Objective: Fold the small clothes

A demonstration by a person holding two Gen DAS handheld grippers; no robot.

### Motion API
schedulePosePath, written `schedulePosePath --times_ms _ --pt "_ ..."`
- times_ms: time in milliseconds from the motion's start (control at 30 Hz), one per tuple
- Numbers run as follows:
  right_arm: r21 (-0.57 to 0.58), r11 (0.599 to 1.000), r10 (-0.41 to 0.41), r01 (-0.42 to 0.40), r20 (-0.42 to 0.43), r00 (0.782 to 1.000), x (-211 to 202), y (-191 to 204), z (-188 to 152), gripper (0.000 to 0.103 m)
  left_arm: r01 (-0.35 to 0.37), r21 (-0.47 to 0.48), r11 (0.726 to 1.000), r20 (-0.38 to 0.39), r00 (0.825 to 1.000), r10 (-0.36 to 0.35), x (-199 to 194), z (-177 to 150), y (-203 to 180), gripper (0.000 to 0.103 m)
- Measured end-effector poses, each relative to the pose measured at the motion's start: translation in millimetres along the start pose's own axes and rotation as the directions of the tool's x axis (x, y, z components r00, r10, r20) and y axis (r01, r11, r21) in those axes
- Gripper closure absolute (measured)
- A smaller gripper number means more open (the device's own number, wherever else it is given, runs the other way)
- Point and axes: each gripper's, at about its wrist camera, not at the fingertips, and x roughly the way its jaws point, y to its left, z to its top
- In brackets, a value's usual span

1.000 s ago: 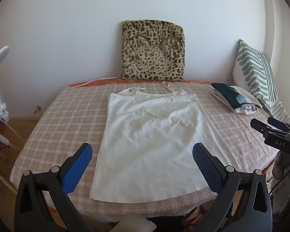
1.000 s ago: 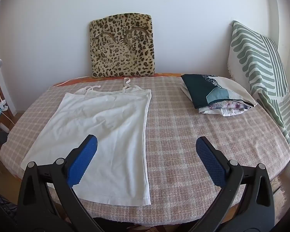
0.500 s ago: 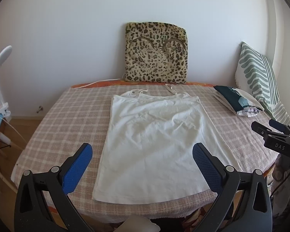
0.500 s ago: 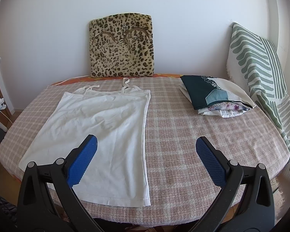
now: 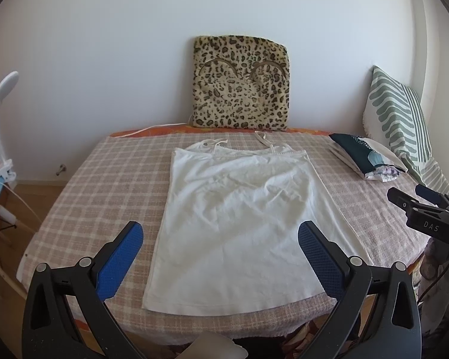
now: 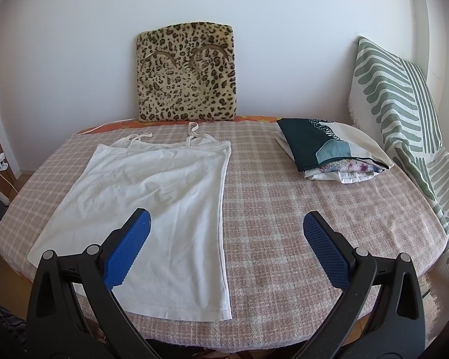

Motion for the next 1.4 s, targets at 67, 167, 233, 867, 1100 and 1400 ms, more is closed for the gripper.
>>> schedulePosePath --times_ms 67,167,233,867,1100,1400 --pt "0.001 1.0 -0.001 0.001 0.0 1.0 0.1 0.2 0.0 0.0 0.002 0.0 1.0 -0.001 1.0 -0.002 0.3 0.3 0.2 0.0" --pt "0.001 1.0 -0.001 0.001 0.0 1.0 0.1 0.4 0.1 0.0 0.003 -0.001 1.0 -0.005 1.0 -0.003 -0.5 0.3 0.1 0.0" --pt "0.0 1.0 -0.002 0.002 0.0 1.0 0.0 0.8 -0.1 0.0 0.003 0.0 1.0 -0.007 1.0 -0.003 -0.8 1.0 -0.3 0.0" --pt "0.0 1.0 -0.002 0.002 0.0 1.0 0.7 2.1 -0.4 0.0 0.008 0.003 1.0 -0.013 1.0 -0.008 1.5 -1.8 -1.9 0.0" --pt "0.001 1.0 -0.004 0.004 0.001 1.0 0.8 2.6 -0.6 0.0 0.011 0.005 1.0 -0.016 1.0 -0.011 0.9 -2.0 -2.4 0.0" --pt "0.0 1.0 -0.004 0.004 0.001 1.0 1.0 2.8 -0.8 0.0 0.011 0.004 1.0 -0.016 1.0 -0.011 0.7 -0.8 -2.8 0.0"
